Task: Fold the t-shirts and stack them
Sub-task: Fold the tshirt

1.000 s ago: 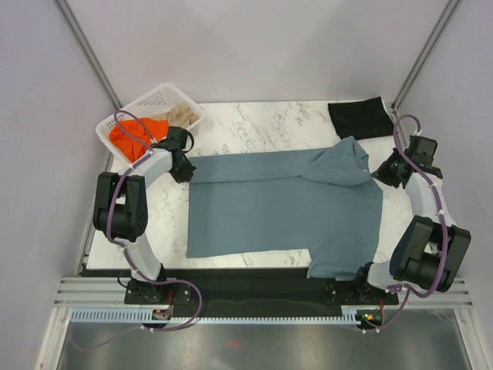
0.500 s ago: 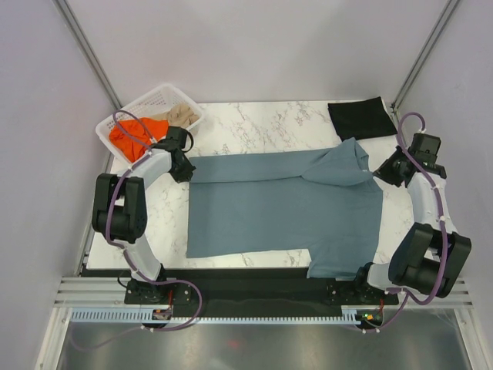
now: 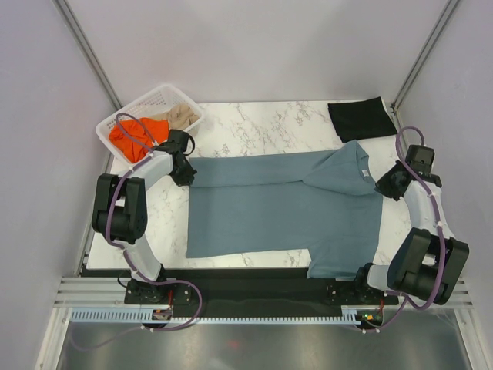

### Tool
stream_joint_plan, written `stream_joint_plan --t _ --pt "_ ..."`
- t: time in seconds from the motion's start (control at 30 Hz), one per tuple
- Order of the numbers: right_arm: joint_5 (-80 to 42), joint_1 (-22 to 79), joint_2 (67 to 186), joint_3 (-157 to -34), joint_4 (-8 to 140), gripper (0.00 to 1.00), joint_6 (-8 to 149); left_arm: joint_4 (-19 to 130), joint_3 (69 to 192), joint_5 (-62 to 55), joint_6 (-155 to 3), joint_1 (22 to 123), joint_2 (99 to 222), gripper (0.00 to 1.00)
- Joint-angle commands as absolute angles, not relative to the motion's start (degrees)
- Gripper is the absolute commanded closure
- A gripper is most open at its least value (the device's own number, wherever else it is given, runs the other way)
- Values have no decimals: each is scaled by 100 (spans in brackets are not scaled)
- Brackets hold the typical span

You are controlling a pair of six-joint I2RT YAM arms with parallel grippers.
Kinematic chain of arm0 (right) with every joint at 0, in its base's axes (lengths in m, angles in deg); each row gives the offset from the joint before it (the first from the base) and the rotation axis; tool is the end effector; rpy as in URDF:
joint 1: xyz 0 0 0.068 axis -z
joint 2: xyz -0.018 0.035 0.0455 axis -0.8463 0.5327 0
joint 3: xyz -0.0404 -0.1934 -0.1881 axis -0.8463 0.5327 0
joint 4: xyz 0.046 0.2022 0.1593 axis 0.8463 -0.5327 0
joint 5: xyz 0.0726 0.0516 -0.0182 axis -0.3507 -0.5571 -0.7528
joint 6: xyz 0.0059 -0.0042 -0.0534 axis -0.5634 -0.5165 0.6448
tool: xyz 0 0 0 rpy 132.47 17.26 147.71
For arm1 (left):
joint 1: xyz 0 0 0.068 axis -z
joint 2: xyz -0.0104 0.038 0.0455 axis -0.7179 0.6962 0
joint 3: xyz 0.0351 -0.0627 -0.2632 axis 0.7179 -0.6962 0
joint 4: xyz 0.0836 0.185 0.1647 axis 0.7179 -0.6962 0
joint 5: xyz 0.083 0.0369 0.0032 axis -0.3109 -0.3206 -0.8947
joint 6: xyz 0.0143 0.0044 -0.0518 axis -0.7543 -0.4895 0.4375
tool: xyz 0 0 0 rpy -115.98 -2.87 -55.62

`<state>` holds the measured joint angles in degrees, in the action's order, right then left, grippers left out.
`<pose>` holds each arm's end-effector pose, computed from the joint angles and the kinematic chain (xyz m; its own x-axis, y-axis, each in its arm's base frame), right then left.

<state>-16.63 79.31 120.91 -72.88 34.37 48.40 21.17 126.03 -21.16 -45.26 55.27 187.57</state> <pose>0.2487 -0.0948 0.2407 -0.5136 0.7174 -0.4707 0.6451 0.6845 0.3395 0.3500 -0.0520 0.1819 -0.7369 -0.5496 -0.3935 -0.5383 0.8293 -0.1503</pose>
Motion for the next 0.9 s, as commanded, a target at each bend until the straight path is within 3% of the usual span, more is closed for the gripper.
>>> stream_joint_plan --t 0.0,0.2,0.27,0.3,0.47,0.57,0.73,0.87 --pt "-1357 7961 11918 -7199 3458 100 4753 2180 12568 -2028 -4748 5537 18801 96" --pt "-1217 7952 12077 -7093 3502 97 4710 2084 12514 -2151 -4748 5537 18591 70" --pt "-1199 7961 12120 -7128 3423 94 4648 1996 12585 -2186 -4766 5528 18494 63" --pt "-1007 7952 12138 -7215 3371 88 4596 1961 12672 -2204 -4774 5528 18381 61" --pt "-777 7961 12094 -7523 2992 71 4446 1916 13050 -2081 -4809 5590 18090 59" --pt "-855 7934 11989 -7655 2930 67 4341 1951 13244 -1818 -4862 5721 18124 60" --pt "-2286 7803 12215 -7646 3897 55 5060 2022 13973 -967 -5302 6064 18739 60" --pt "-1825 7785 12726 -7735 3731 55 4800 2276 14604 -116 -5547 6240 19274 60"
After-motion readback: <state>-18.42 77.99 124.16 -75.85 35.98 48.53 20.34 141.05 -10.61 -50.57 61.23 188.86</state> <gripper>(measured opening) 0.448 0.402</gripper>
